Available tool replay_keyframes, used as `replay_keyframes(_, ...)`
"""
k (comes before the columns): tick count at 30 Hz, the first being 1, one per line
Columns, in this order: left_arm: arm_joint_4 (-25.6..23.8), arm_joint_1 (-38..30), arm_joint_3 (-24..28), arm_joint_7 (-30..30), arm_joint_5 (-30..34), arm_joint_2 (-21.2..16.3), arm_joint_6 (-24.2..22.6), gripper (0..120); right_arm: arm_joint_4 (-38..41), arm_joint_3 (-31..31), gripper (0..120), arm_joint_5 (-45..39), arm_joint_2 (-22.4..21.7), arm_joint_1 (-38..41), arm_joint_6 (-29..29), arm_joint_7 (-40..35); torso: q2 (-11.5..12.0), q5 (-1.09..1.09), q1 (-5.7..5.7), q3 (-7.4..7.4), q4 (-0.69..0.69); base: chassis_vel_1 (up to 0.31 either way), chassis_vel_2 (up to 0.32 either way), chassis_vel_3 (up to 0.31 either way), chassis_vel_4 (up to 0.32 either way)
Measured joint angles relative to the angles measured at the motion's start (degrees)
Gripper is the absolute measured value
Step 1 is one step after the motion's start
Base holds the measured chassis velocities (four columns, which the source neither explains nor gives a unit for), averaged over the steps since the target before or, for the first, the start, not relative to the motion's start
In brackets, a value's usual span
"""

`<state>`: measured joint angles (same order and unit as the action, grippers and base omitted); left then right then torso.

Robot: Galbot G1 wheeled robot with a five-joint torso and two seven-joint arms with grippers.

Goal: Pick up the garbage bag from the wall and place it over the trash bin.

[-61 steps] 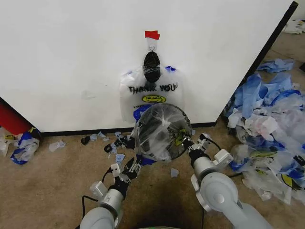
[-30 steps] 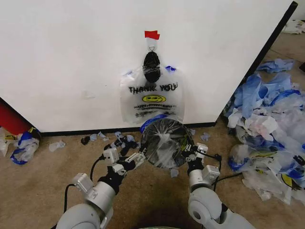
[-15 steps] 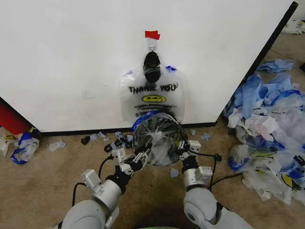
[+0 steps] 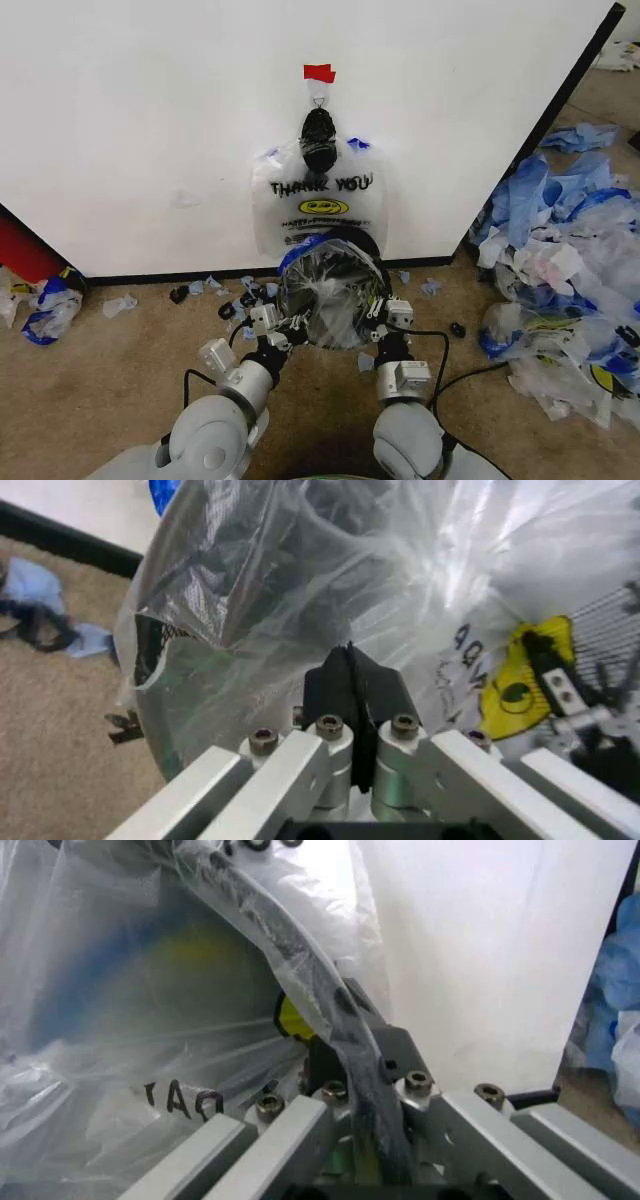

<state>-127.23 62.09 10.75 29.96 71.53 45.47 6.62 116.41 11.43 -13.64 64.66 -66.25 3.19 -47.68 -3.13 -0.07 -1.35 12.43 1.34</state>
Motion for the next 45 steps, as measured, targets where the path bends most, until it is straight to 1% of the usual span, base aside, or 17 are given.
replay_keyframes(4, 0.4, -0.2, 0.1, 0.4, 0.0, 0.5, 0.0, 0, 0.5, 0.4, 0, -0.6, -0.1, 0.1, -0.4, -0.5, 0.0, 0.0, 0.0, 0.0, 0.0, 0.0, 0.0, 0.0, 0.0)
replay_keyframes(14, 2.0, -3.3, 2.6, 1.3, 0.5, 1.2, 0.1, 0, 0.8, 0.4, 0, -0.7, -0.4, -0.1, -0.5, -0.8, 0.0, 0.0, 0.0, 0.0, 0.01, 0.0, 0.0, 0.0, 0.0)
replay_keyframes(18, 3.1, -5.2, 4.1, 2.1, 0.8, 2.2, 0.2, 0, 0.7, 1.3, 0, -0.1, 0.0, -0.3, -0.7, -0.8, 0.0, 0.0, 0.0, 0.0, 0.02, 0.0, 0.0, 0.0, 0.0)
replay_keyframes(28, 4.7, -6.2, 4.6, 3.1, 0.8, 3.4, 0.2, 0, 1.0, 2.4, 0, 0.5, 0.2, -0.6, -1.2, -1.0, 0.0, 0.0, 0.0, 0.0, 0.01, 0.0, 0.0, 0.0, 0.0)
replay_keyframes(34, 6.8, -7.9, 6.2, 4.2, 0.7, 5.1, 0.4, 0, 1.3, 3.7, 0, 0.9, 0.6, -0.7, -1.5, -1.0, 0.0, -0.01, 0.0, 0.0, 0.02, 0.0, 0.0, 0.0, 0.0)
replay_keyframes(41, 7.9, -8.6, 7.0, 4.4, 0.1, 5.2, 0.8, 0, 1.3, 3.7, 0, 0.8, 0.6, -0.6, -1.5, -1.0, 0.0, 0.0, 0.0, 0.0, 0.02, 0.0, 0.0, 0.0, 0.0)
replay_keyframes(45, 7.1, -8.4, 7.1, 4.4, 0.1, 5.1, 0.9, 0, 0.6, 3.2, 0, -0.2, 0.6, 0.2, -1.5, -1.1, 0.0, 0.0, 0.0, 0.0, 0.01, 0.0, 0.0, 0.0, 0.0)
